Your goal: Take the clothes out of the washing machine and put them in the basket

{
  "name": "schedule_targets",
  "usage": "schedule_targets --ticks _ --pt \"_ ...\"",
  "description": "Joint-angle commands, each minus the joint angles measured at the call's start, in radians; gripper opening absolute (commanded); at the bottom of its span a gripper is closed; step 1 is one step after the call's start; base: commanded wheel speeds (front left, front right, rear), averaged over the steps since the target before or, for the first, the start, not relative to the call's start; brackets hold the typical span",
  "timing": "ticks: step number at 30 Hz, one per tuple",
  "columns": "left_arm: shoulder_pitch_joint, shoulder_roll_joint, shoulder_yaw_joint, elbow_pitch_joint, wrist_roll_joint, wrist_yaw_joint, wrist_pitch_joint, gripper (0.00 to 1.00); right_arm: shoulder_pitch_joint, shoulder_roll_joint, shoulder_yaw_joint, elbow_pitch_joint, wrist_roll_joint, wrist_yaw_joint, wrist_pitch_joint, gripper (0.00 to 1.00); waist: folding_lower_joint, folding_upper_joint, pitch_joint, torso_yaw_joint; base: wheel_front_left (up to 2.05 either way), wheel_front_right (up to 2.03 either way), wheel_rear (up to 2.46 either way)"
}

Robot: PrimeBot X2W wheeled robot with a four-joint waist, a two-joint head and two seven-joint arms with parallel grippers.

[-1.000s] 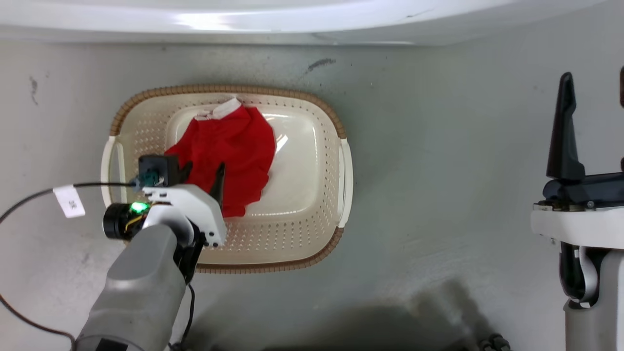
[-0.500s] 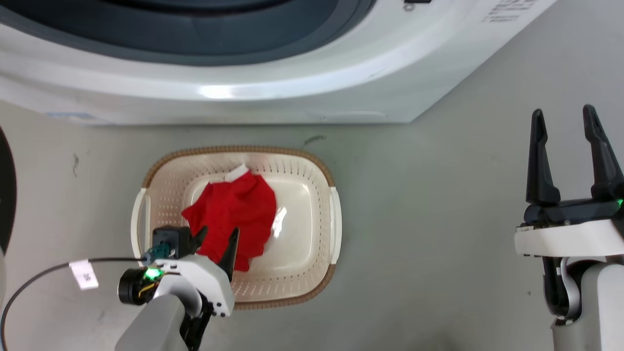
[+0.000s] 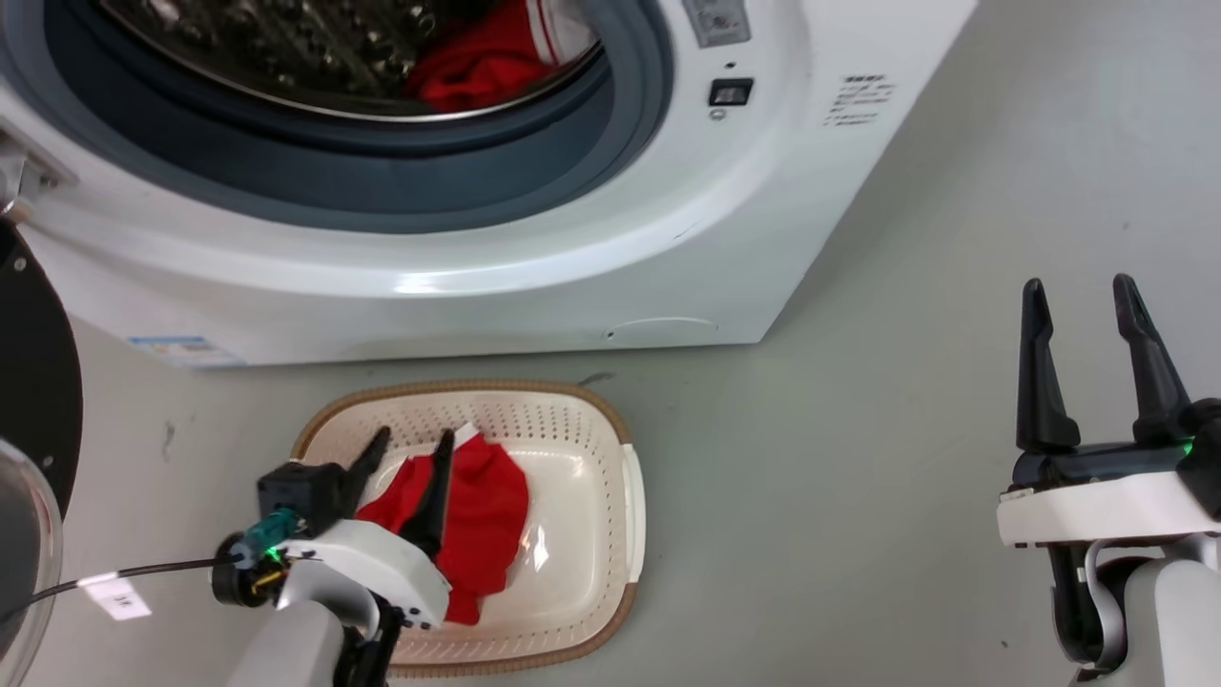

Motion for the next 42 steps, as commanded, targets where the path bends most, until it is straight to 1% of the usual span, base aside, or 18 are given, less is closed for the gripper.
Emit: schedule_targets --ticks 1,4,6,8,11,14,20,23,28,30,33,36,40,42 --pt "0.018 0.009 0.017 -0.039 0.013 0.001 -0.003 1.0 0.016 -0.001 0.002 0.005 0.014 -0.001 -0.002 1.0 0.0002 -0.0001 -0.031 -0.027 0.0 0.0 0.0" --pt "0.026 0.026 0.043 -0.107 0.03 0.001 -0.003 1.0 0.023 -0.001 0.007 0.015 0.037 -0.001 -0.002 1.0 0.0002 -0.0001 -0.046 -0.052 0.0 0.0 0.0" --pt "0.027 0.046 0.051 -0.135 0.039 0.001 -0.003 1.0 0.028 0.0 0.022 0.021 0.048 -0.001 -0.002 1.0 0.0002 -0.0001 -0.053 -0.073 0.0 0.0 0.0" --pt "0.007 0.068 0.056 -0.157 0.043 0.001 -0.003 1.0 0.032 -0.001 0.029 0.021 0.065 -0.001 -0.002 1.0 0.0002 -0.0001 -0.052 -0.093 0.0 0.0 0.0" --pt "-0.044 0.099 0.056 -0.177 0.021 0.001 0.001 1.0 0.032 -0.001 0.04 0.016 0.083 -0.001 -0.002 1.0 0.0002 -0.0001 -0.033 -0.12 0.0 0.0 0.0" --pt "-0.115 0.142 0.051 -0.196 0.015 0.001 0.055 1.0 0.025 0.0 0.045 0.011 0.092 -0.001 -0.002 1.0 0.0002 -0.0001 0.003 -0.143 0.0 0.0 0.0" --pt "-0.322 0.246 0.037 -0.186 0.004 0.001 0.218 1.0 -0.006 0.0 0.052 0.002 0.119 -0.001 -0.002 1.0 0.0002 -0.0001 0.107 -0.192 0.0 0.0 0.0" --pt "-0.442 0.318 0.029 -0.17 -0.005 0.001 0.292 1.0 -0.024 0.0 0.067 -0.007 0.142 -0.001 -0.002 1.0 0.0002 -0.0001 0.178 -0.222 0.0 0.0 0.0" --pt "-0.633 0.425 -0.026 -0.139 -0.021 0.001 0.419 1.0 -0.048 0.0 0.097 -0.016 0.181 -0.001 -0.002 1.0 0.0002 -0.0001 0.28 -0.271 0.0 0.0 0.0" --pt "-0.725 0.456 -0.045 -0.127 -0.016 0.001 0.473 1.0 -0.062 0.0 0.1 -0.022 0.199 -0.001 -0.002 1.0 0.0002 -0.0001 0.326 -0.283 0.0 0.0 0.0" --pt "-0.836 0.479 -0.072 -0.103 -0.028 0.001 0.58 1.0 -0.068 0.0 0.114 -0.025 0.221 -0.001 -0.002 1.0 0.0002 -0.0001 0.376 -0.308 0.0 0.0 0.0" --pt "-0.965 0.497 -0.076 -0.069 -0.055 0.001 0.72 1.0 -0.08 0.0 0.134 -0.03 0.244 -0.001 -0.002 1.0 0.0002 -0.0001 0.417 -0.336 0.0 0.0 0.0" --pt "-1.116 0.479 -0.076 -0.023 -0.069 0.022 0.871 1.0 -0.089 0.0 0.155 -0.037 0.271 -0.001 -0.002 1.0 0.0002 -0.0001 0.456 -0.363 0.0 0.0 0.0" --pt "-1.196 0.474 -0.095 0.02 -0.058 0.019 0.939 1.0 -0.1 0.0 0.161 -0.04 0.285 -0.001 -0.002 1.0 0.0002 -0.0001 0.479 -0.375 0.0 0.0 0.0"
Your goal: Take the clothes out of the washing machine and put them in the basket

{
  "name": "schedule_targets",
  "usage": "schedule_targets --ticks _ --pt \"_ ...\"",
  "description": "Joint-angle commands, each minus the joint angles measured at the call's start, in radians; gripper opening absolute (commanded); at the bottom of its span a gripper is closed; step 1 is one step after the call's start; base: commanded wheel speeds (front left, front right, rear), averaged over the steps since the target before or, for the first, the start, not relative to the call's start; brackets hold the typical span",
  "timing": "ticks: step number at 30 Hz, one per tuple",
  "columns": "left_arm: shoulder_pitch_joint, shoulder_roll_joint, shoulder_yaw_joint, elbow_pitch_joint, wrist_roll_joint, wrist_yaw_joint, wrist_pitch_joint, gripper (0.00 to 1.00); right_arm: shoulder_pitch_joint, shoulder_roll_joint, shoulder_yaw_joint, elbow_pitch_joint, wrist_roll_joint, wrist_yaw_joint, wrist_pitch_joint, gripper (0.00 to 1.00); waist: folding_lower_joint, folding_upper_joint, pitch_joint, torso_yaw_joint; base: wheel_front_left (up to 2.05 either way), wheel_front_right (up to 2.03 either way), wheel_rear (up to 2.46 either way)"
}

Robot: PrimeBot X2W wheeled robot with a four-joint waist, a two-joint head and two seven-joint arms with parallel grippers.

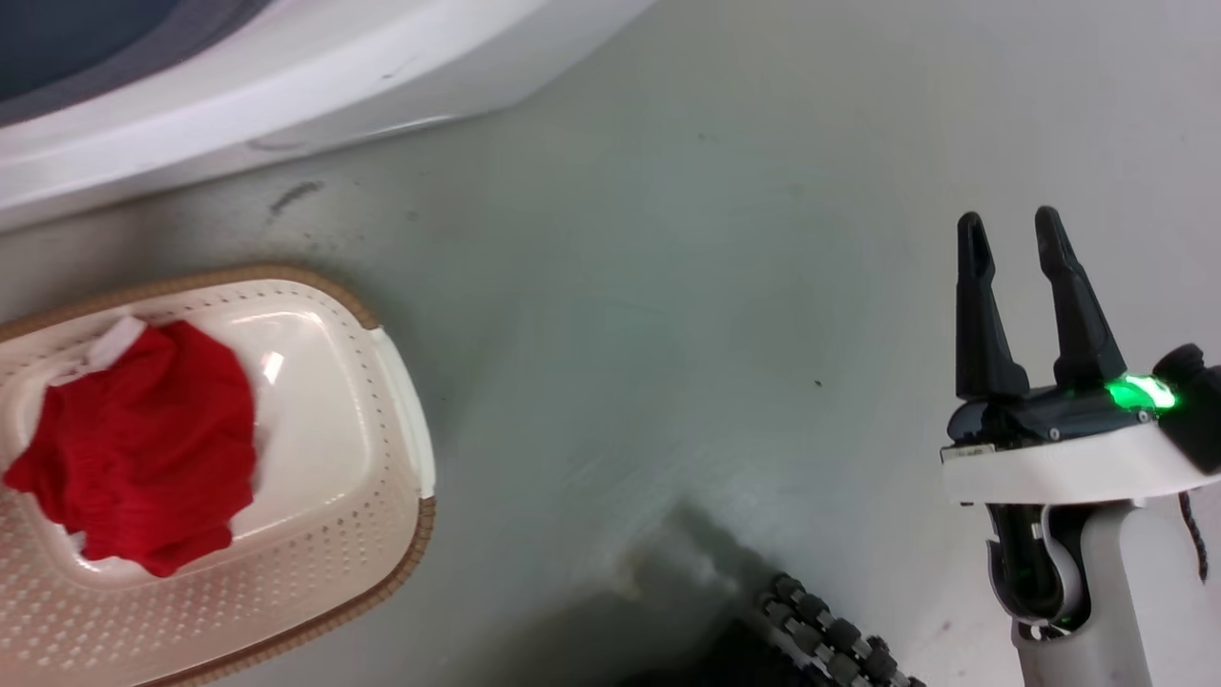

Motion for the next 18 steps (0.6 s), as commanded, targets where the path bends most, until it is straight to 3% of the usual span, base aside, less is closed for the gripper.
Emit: schedule_targets --ticks 1,10,18 --pt "-0.076 -0.002 -0.021 0.045 0.018 -0.002 0.056 1.0 -0.03 0.002 0.01 -0.008 0.017 -0.001 -0.002 1.0 -0.0002 0.0 0.052 -0.042 0.0 0.0 0.0" --pt "-0.197 -0.008 -0.077 0.208 0.051 -0.002 0.181 1.0 -0.022 0.001 0.029 -0.021 0.051 -0.001 -0.002 1.0 -0.0002 0.0 0.088 -0.078 0.0 0.0 0.0" --pt "-0.18 -0.02 -0.107 0.316 0.04 -0.008 0.193 1.0 -0.01 0.001 0.018 -0.028 0.065 -0.001 -0.002 1.0 -0.0002 0.0 0.107 -0.073 0.0 0.0 0.0"
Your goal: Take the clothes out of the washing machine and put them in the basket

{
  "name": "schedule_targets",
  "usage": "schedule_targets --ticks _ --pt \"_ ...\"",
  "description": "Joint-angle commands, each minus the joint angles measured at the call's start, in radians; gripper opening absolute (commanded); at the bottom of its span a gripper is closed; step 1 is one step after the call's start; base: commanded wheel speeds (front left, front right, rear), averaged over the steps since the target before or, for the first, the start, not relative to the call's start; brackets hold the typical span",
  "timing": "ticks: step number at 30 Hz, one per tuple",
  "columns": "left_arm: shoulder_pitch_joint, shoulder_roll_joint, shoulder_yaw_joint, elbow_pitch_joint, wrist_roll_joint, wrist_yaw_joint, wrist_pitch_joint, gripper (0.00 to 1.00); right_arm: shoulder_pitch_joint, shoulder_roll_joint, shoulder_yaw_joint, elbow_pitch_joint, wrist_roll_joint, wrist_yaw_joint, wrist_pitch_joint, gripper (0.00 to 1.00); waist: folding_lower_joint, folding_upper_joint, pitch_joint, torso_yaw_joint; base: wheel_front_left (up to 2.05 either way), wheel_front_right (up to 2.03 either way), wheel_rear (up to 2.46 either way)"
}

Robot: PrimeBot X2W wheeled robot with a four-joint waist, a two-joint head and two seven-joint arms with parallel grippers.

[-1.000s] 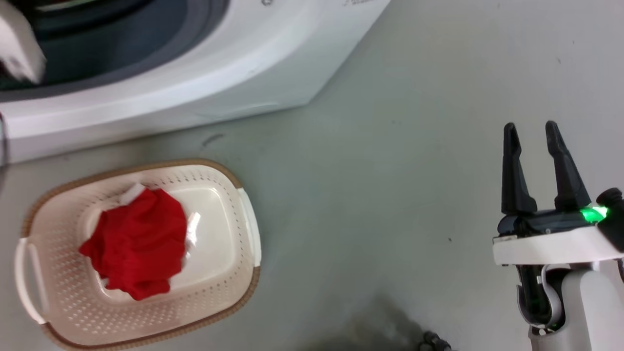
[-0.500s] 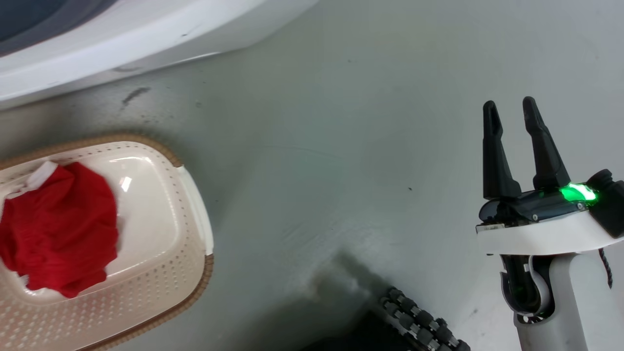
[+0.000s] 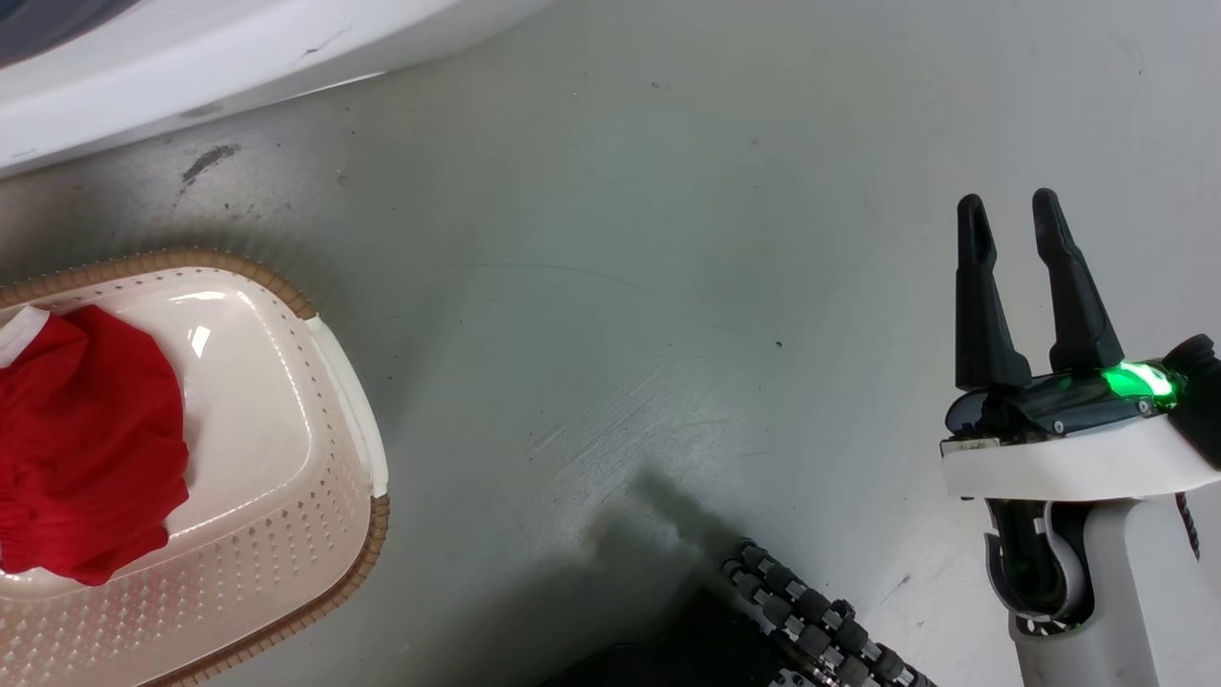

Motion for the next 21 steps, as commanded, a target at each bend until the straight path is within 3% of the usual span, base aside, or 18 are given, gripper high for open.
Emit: schedule_targets --ticks 1,2,4,14,21 --pt "0.031 0.007 -0.014 0.04 0.004 0.003 0.008 1.0 0.006 0.001 -0.002 -0.005 0.008 -0.001 -0.002 1.0 0.0 0.0 0.003 0.002 0.0 0.0 0.0" --pt "0.032 0.005 -0.019 0.048 0.004 0.002 0.006 1.0 0.006 0.001 -0.003 -0.006 0.009 -0.001 -0.002 1.0 0.0 0.0 0.005 0.002 0.0 0.0 0.0" --pt "0.026 0.0 -0.029 0.056 0.001 0.0 -0.009 0.0 0.002 0.001 -0.009 -0.011 0.02 -0.001 -0.002 1.0 0.0 0.0 0.009 0.004 0.0 0.0 0.0" --pt "0.0 0.018 -0.05 0.077 -0.032 -0.005 -0.131 0.0 -0.035 0.001 -0.018 -0.007 0.014 -0.001 -0.002 1.0 0.0 0.0 -0.007 0.004 0.0 0.0 0.0" --pt "0.025 0.017 -0.082 0.028 -0.083 -0.007 -0.339 0.0 -0.058 0.001 -0.038 0.004 -0.016 -0.001 -0.002 1.0 0.0 0.0 -0.072 0.042 0.0 0.0 0.0"
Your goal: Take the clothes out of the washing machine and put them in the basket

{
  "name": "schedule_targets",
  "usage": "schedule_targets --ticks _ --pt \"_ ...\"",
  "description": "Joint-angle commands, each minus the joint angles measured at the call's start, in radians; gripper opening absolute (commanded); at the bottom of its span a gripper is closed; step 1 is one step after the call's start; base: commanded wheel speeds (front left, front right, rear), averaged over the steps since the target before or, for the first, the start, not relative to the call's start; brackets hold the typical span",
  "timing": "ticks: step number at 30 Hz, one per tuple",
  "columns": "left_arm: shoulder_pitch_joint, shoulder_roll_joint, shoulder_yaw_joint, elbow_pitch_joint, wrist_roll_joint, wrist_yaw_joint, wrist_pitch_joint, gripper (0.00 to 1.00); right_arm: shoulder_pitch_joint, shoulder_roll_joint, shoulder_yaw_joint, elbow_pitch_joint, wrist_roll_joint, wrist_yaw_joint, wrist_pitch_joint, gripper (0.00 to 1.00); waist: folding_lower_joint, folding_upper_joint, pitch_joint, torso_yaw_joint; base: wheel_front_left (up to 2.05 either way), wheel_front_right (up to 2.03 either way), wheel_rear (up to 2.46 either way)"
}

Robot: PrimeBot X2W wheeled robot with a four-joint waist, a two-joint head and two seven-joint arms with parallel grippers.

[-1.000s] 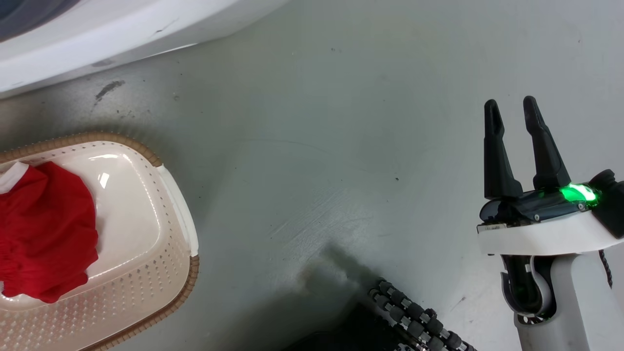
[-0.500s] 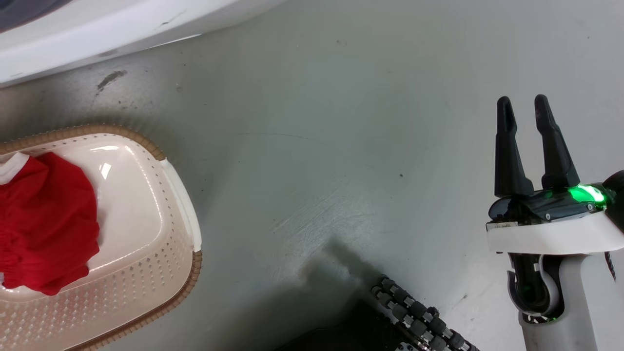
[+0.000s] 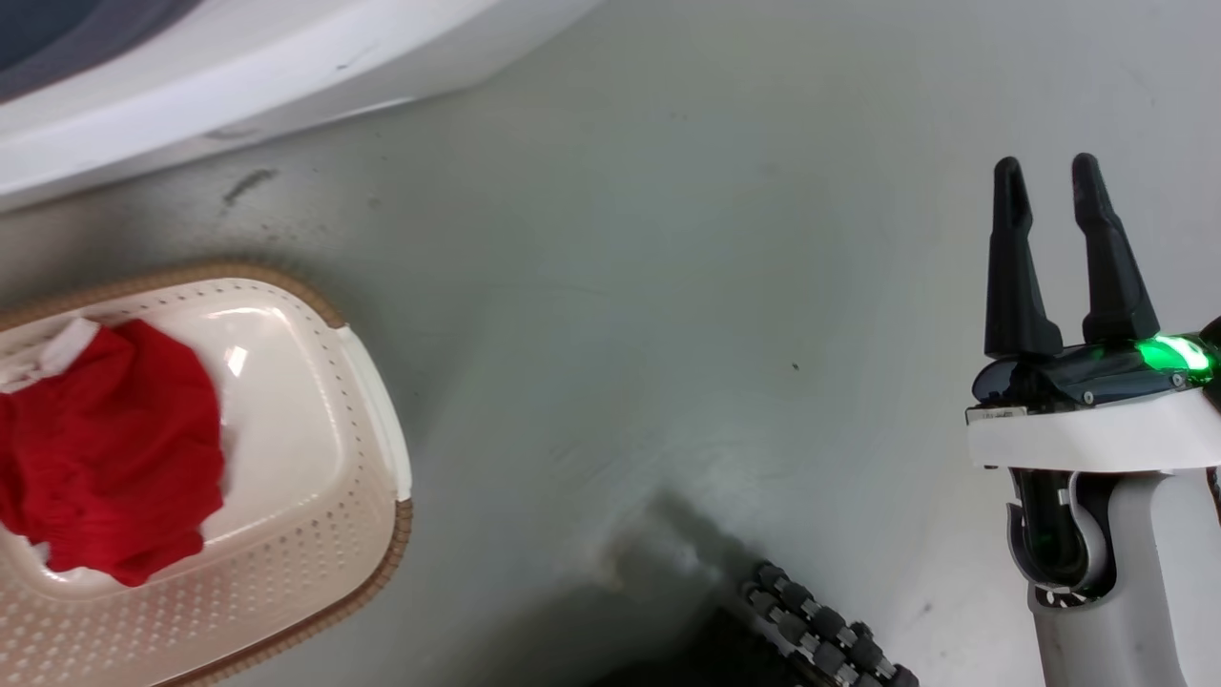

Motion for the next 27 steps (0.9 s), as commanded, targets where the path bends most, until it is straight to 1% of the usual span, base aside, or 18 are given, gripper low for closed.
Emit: schedule_targets --ticks 1,5,9,17,21,23,27 --pt "0.033 -0.008 -0.014 -0.01 -0.016 0.001 -0.047 0.0 -0.015 0.001 -0.01 0.007 -0.009 -0.001 -0.002 1.0 -0.0001 0.0 -0.039 0.029 0.0 0.0 0.0" --pt "0.1 0.003 -0.063 -0.047 -0.049 0.001 -0.183 0.0 -0.003 -0.001 -0.026 0.017 -0.042 -0.001 -0.002 1.0 -0.0001 0.0 -0.105 0.058 0.0 0.0 0.0" --pt "0.177 -0.005 -0.103 -0.074 -0.079 0.001 -0.298 0.0 -0.005 0.0 -0.061 0.021 -0.066 -0.001 -0.002 1.0 -0.0001 0.0 -0.158 0.105 0.0 0.0 0.0" --pt "0.346 -0.049 -0.108 -0.099 -0.126 0.002 -0.52 0.0 0.024 0.0 -0.09 0.034 -0.125 -0.001 -0.002 1.0 -0.0001 0.0 -0.275 0.18 0.0 0.0 0.0" --pt "0.439 -0.078 -0.108 -0.125 -0.133 0.021 -0.623 0.0 0.045 0.0 -0.097 0.037 -0.152 -0.001 -0.002 1.0 -0.0001 0.0 -0.331 0.21 0.0 0.0 0.0" --pt "0.484 -0.092 -0.12 -0.141 -0.121 0.037 -0.665 0.0 0.054 0.0 -0.103 0.04 -0.165 -0.001 -0.002 1.0 -0.0001 0.0 -0.356 0.228 0.0 0.0 0.0" --pt "0.559 -0.123 -0.11 -0.182 -0.123 0.081 -0.74 0.0 0.069 0.0 -0.106 0.044 -0.188 -0.001 -0.002 1.0 -0.0001 0.0 -0.402 0.256 0.0 0.0 0.0"
